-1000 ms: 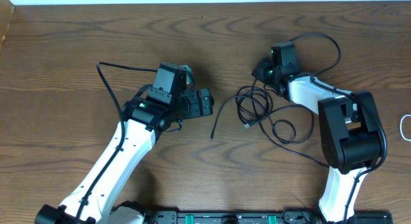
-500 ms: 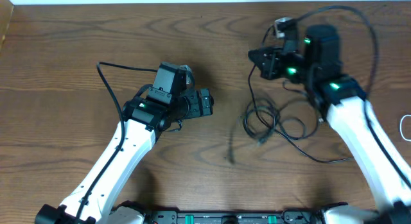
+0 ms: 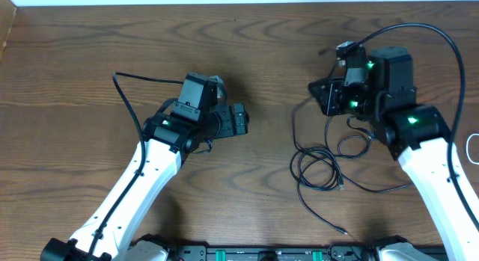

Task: Untangle cables

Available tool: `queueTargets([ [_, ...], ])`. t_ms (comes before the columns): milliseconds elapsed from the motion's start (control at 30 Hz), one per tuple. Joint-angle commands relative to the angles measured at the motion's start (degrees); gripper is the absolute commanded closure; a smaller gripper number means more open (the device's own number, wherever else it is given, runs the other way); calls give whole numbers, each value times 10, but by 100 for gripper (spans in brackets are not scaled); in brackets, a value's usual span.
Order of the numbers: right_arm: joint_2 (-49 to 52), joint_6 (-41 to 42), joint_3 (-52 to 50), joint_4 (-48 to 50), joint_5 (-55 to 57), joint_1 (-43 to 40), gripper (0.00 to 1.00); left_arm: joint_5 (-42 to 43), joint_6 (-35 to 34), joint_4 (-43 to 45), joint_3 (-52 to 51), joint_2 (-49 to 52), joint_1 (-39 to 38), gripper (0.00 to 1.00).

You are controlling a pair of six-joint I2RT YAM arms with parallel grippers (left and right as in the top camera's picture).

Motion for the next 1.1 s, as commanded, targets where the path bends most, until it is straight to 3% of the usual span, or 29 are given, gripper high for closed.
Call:
queueTargets([
  [0,24,-12,1,-31,54,2,19,-4,11,0,5,-3,-1,2],
  [33,26,-9,1,-55,92,2,3,-4,12,0,5,-3,-1,2],
  [67,27,5,1,-77,132,1,1,-4,12,0,5,-3,-1,2],
  [133,24,70,1,-131,233,-1,1,-4,11,0,5,-3,-1,2],
  [267,4,172,1,-259,334,-19,1,-4,12,1,5,-3,-1,2],
  [500,0,286,1,-411,348,-42,1,36,-38,7,5,-3,-5,2],
  [633,-4,332,1,-421,384,-53,1,48,-38,7,5,4,-37,2],
  [867,-43,310,1,-398,377,-132,1,33,19,25,5,66,-152,8],
  [1067,-58,268,1,-396,361,-169,1,-84,53,59,5,135,-239,8],
])
